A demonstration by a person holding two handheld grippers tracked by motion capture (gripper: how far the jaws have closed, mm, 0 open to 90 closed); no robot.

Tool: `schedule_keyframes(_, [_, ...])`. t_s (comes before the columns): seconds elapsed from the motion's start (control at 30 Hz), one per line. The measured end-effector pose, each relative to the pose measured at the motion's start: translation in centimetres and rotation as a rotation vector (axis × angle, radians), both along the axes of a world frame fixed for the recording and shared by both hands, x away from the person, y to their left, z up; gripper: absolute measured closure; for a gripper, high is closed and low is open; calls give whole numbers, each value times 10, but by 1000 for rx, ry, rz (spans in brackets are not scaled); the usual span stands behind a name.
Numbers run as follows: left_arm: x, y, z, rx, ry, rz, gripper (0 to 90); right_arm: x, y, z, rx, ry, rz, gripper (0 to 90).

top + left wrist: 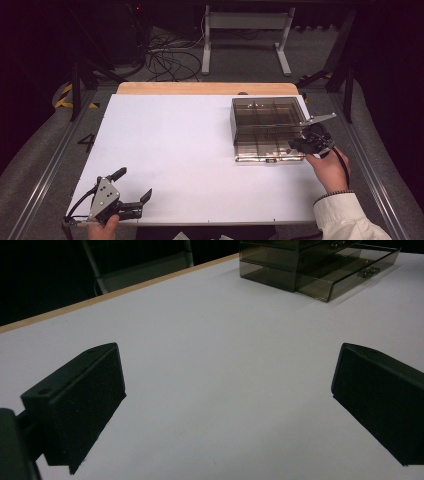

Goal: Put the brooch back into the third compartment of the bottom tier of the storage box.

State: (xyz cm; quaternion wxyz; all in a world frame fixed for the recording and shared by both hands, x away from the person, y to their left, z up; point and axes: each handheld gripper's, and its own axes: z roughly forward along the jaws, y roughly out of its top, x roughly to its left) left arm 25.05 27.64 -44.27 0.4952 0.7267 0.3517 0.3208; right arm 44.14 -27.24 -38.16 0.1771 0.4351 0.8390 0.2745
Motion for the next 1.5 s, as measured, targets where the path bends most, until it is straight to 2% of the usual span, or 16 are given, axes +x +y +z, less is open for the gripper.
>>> schedule_keyframes(0.13, [0,1,0,-3,0,4,16,-10,1,7,21,-41,22,673])
schedule_keyframes(0.23, [0,0,0,1,-2,2,16,-19,1,12,61,-70,41,622])
schedule_keyframes(0.47, [0,0,0,-1,-1,2,16,-38,5,21,137,-127,113,455])
schedule_keyframes(0.57, [0,0,0,-1,0,0,16,-45,7,26,146,-150,132,435])
schedule_keyframes(0.8, [0,0,0,-3,0,1,16,-57,13,33,147,-172,162,420])
schedule_keyframes(0.93, [0,0,0,-2,0,1,16,-63,18,35,163,-201,193,376])
schedule_keyframes(1.23, [-1,0,0,-4,0,1,16,-77,33,28,265,-291,331,119])
schedule_keyframes(1.37, [-1,0,0,-4,-2,0,16,-81,41,21,300,-309,369,41])
schedule_keyframes(1.5, [-1,0,1,-6,-2,1,16,-84,48,13,326,-325,404,14])
